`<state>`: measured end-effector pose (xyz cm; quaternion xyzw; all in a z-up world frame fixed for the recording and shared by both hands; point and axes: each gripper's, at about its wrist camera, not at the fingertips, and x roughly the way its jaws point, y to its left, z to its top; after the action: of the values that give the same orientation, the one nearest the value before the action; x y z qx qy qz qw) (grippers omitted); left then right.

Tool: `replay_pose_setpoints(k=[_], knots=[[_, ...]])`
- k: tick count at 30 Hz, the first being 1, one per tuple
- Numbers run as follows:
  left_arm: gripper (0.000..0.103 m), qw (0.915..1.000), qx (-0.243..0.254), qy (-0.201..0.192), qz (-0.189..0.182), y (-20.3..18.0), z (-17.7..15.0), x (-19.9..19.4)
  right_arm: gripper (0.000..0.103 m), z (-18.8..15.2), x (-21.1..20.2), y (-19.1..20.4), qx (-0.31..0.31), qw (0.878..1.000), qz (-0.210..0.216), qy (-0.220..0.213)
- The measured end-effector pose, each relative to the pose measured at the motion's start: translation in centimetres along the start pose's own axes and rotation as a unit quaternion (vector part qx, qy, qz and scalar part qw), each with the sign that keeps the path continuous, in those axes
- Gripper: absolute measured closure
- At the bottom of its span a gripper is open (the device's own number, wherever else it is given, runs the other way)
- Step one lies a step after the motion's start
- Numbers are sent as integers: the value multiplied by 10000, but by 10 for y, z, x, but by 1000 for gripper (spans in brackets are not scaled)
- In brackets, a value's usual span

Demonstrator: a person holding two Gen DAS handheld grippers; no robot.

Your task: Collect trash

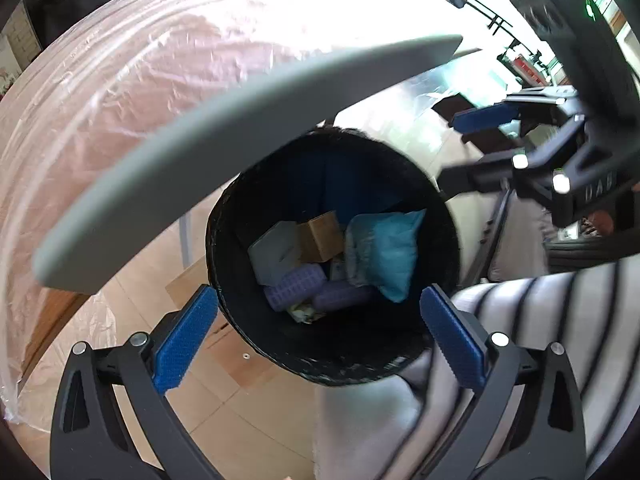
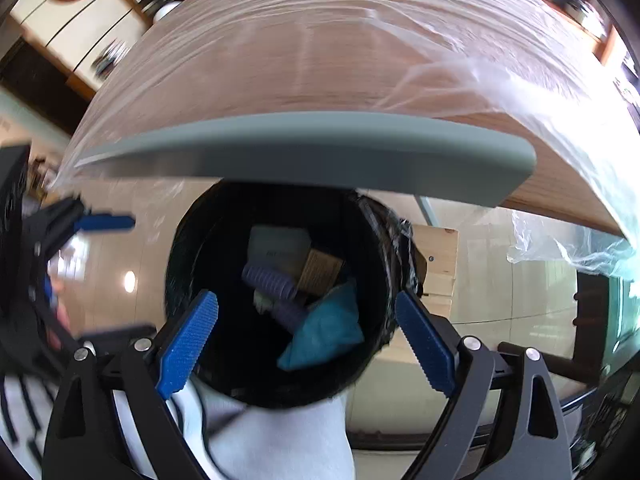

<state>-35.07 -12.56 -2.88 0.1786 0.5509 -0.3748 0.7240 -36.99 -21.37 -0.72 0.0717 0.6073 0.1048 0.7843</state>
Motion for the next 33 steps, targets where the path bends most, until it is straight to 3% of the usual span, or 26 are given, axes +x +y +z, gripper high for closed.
replay_pose_setpoints(k=[3, 6, 9, 14, 17, 21, 24, 29, 33], knots=[[2, 9994, 72, -352, -1, -3, 5, -32, 14, 0, -37, 7, -354, 9989, 261, -186], [2, 9946, -69, -1039, 10, 12, 19, -81, 4, 15, -85, 5, -446, 9939, 396, -923], [2, 9854, -538, -1555, 436, 44, 41, -105, 4, 57, -117, -21, -174, 9832, -172, -1808], [2, 9614, -1431, -1899, 1387, 131, 86, -101, 4, 138, -108, -86, 232, 9635, -1054, -2451], [2, 9444, -1940, -1888, 1865, 186, 107, -80, 4, 183, -84, -132, 645, 9613, -1346, -2317], [2, 9271, -2659, -1752, 1977, 250, 132, -64, 4, 221, -57, -178, 1270, 9576, -1313, -2227], [2, 9188, -2771, -1750, 2202, 276, 145, -59, 4, 243, -42, -192, 1189, 9584, -1447, -2154], [2, 9054, -3159, -1770, 2215, 320, 159, -46, 4, 264, -25, -212, 1203, 9616, -1499, -1959], [2, 9006, -3271, -1714, 2292, 336, 163, -38, 4, 267, -19, -216, 1113, 9632, -1582, -1869]])
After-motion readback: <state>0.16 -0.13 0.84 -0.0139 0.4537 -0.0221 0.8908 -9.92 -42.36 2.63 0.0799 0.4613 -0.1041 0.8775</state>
